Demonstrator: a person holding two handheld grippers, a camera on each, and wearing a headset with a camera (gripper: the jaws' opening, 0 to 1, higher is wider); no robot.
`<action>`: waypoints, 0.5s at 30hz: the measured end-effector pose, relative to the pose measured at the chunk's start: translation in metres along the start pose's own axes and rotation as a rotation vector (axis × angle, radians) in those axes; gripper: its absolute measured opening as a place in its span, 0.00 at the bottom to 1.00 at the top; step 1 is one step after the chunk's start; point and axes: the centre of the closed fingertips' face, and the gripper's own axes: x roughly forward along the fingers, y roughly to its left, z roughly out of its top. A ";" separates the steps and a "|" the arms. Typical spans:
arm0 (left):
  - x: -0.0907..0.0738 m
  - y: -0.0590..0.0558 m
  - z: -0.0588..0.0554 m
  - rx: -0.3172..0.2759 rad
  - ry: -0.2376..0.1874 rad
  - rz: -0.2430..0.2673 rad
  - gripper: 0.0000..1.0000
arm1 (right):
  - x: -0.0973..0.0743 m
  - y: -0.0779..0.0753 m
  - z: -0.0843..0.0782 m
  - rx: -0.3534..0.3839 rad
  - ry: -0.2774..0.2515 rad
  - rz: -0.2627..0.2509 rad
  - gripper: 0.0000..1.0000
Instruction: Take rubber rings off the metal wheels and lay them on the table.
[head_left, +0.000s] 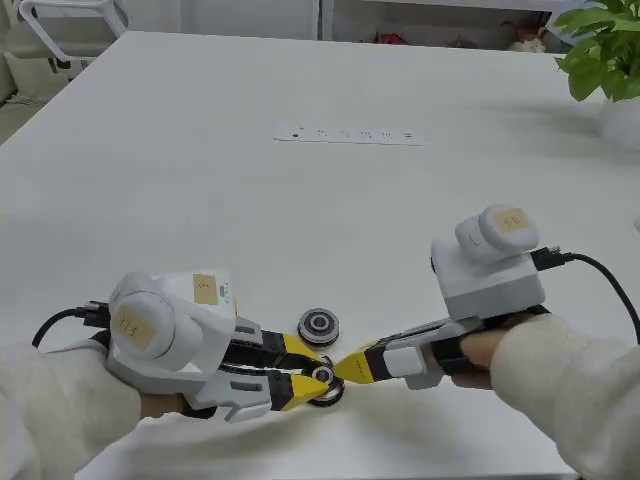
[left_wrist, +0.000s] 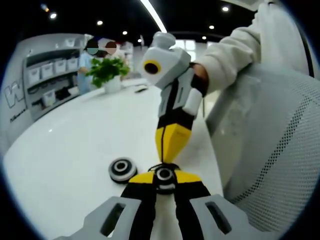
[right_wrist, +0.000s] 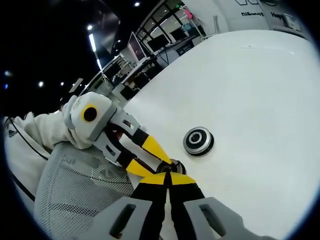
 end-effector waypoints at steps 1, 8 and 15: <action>0.000 0.000 0.000 0.000 0.000 0.000 0.14 | 0.000 0.000 0.000 0.002 0.000 0.001 0.00; 0.000 0.000 0.000 -0.005 0.000 0.002 0.14 | -0.001 0.000 0.000 0.011 -0.003 0.003 0.00; 0.000 0.000 -0.001 -0.006 0.001 0.001 0.14 | -0.001 0.002 0.002 0.018 -0.013 0.014 0.00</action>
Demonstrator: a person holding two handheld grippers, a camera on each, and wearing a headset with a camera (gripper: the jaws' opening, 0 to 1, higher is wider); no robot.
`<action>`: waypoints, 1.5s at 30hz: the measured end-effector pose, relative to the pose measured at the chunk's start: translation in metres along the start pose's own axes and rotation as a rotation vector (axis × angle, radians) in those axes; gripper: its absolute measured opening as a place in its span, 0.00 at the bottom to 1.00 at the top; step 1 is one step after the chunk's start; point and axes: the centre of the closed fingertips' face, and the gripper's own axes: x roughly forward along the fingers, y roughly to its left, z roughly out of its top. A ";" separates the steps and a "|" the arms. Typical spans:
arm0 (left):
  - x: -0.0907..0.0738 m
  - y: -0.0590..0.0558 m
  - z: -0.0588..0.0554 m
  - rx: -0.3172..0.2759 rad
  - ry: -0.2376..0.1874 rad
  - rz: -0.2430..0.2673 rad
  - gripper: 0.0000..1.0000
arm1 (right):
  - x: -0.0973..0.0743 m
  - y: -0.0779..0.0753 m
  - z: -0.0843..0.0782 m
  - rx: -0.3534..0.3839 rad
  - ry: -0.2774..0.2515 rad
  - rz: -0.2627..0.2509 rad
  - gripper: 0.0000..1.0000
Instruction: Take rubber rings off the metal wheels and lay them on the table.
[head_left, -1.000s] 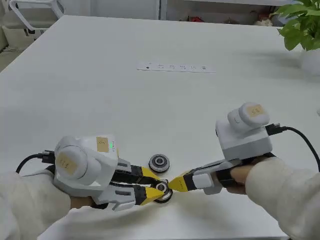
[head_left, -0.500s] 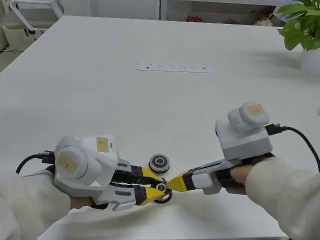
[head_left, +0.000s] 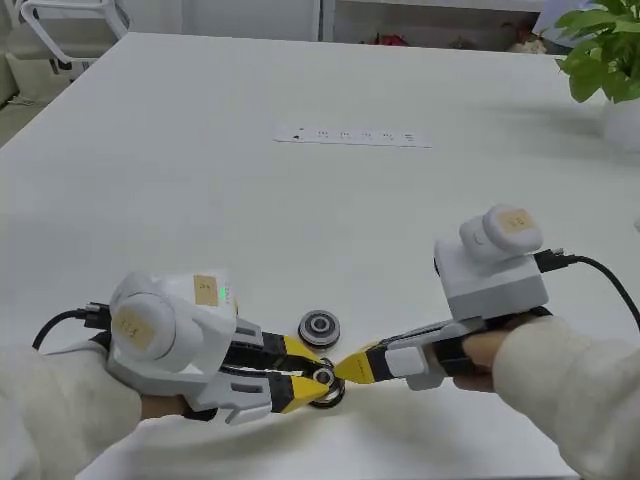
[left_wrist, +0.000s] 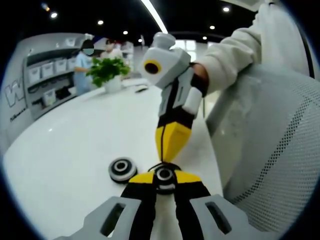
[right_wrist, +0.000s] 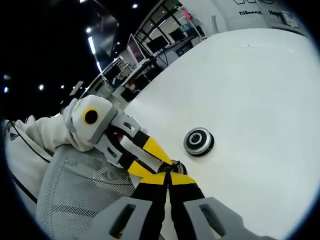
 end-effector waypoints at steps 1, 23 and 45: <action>0.000 0.000 0.000 0.000 0.000 0.000 0.14 | 0.000 0.002 0.000 0.001 -0.001 0.009 0.00; -0.002 -0.001 0.001 0.009 0.024 -0.006 0.17 | -0.002 -0.005 0.003 0.047 -0.019 -0.003 0.00; -0.030 -0.007 0.038 0.037 -0.032 -0.021 0.52 | -0.010 0.007 0.012 0.073 -0.064 0.018 0.00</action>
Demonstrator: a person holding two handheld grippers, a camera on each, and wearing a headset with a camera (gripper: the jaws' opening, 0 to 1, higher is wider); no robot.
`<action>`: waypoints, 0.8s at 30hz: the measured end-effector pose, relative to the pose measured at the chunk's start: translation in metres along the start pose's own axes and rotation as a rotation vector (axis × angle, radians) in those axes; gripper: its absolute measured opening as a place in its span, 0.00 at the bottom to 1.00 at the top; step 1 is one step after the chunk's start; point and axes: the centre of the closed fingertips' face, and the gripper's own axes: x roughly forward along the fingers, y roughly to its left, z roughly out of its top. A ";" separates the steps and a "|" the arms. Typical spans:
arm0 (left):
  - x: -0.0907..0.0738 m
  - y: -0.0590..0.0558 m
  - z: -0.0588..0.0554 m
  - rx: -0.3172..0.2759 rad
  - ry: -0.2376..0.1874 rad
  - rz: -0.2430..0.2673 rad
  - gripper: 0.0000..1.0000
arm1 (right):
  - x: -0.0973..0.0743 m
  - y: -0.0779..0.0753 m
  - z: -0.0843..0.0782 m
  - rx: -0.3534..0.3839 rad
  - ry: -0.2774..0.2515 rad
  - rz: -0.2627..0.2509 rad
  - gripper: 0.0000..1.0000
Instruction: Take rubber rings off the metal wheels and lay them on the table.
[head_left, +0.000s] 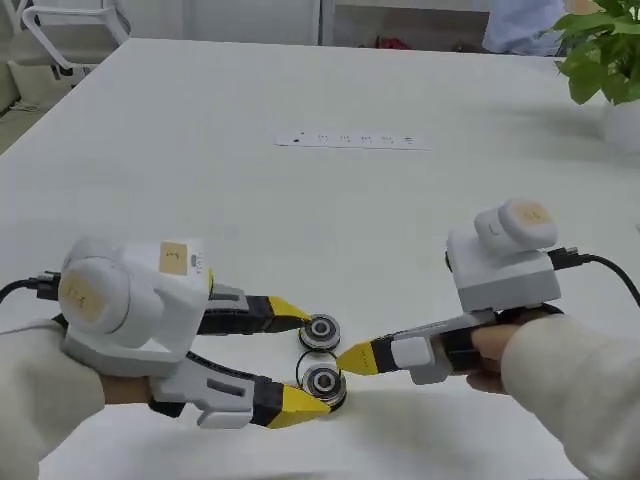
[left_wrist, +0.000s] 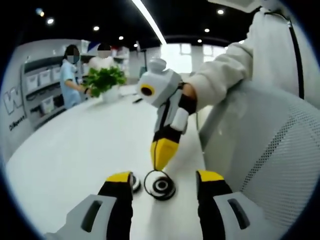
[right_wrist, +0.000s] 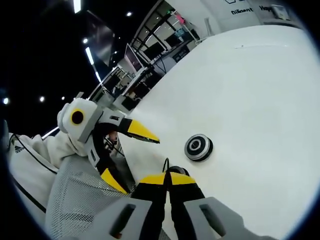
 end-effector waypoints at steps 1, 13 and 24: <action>-0.001 0.000 0.001 0.005 0.002 0.001 0.52 | -0.001 -0.001 0.002 0.005 -0.009 0.000 0.00; -0.018 0.001 0.010 0.000 -0.009 0.029 0.66 | -0.013 -0.003 0.017 0.046 -0.090 0.011 0.00; -0.043 0.015 0.013 -0.073 -0.058 0.137 0.79 | -0.017 0.003 0.029 0.066 -0.140 0.031 0.00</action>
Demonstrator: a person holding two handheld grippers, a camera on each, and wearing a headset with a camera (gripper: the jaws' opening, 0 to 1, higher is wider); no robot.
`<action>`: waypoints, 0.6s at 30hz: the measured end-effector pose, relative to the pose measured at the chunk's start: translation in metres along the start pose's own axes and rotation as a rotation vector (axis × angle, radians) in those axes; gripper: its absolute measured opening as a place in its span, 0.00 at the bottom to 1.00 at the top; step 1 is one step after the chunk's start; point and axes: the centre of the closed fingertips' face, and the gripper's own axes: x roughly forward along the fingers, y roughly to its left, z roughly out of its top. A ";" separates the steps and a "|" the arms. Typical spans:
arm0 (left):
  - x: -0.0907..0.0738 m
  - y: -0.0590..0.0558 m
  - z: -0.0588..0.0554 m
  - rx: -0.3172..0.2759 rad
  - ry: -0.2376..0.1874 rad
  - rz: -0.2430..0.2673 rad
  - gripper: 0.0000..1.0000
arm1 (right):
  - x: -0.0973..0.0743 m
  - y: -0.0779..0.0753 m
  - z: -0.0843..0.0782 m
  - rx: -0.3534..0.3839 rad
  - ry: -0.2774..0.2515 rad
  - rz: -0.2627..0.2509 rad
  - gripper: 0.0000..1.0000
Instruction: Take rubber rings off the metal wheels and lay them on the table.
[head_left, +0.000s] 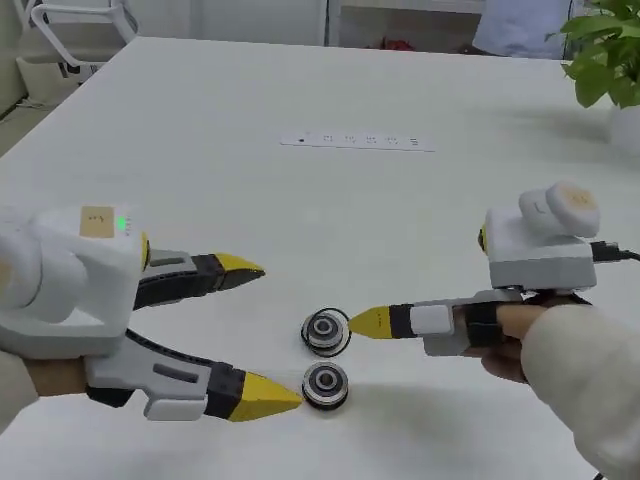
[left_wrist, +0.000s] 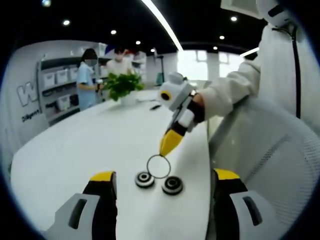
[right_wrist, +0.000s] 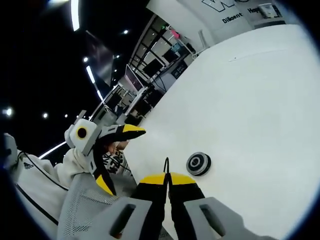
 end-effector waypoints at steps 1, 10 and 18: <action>-0.002 0.001 -0.001 0.002 0.001 0.009 0.80 | -0.001 0.001 0.001 -0.001 -0.005 0.001 0.00; -0.017 0.007 -0.002 -0.046 -0.031 0.068 0.85 | -0.001 0.006 0.005 -0.001 -0.018 0.014 0.00; -0.032 0.020 -0.008 -0.077 -0.054 0.152 0.90 | -0.001 0.011 0.009 0.000 -0.032 0.029 0.00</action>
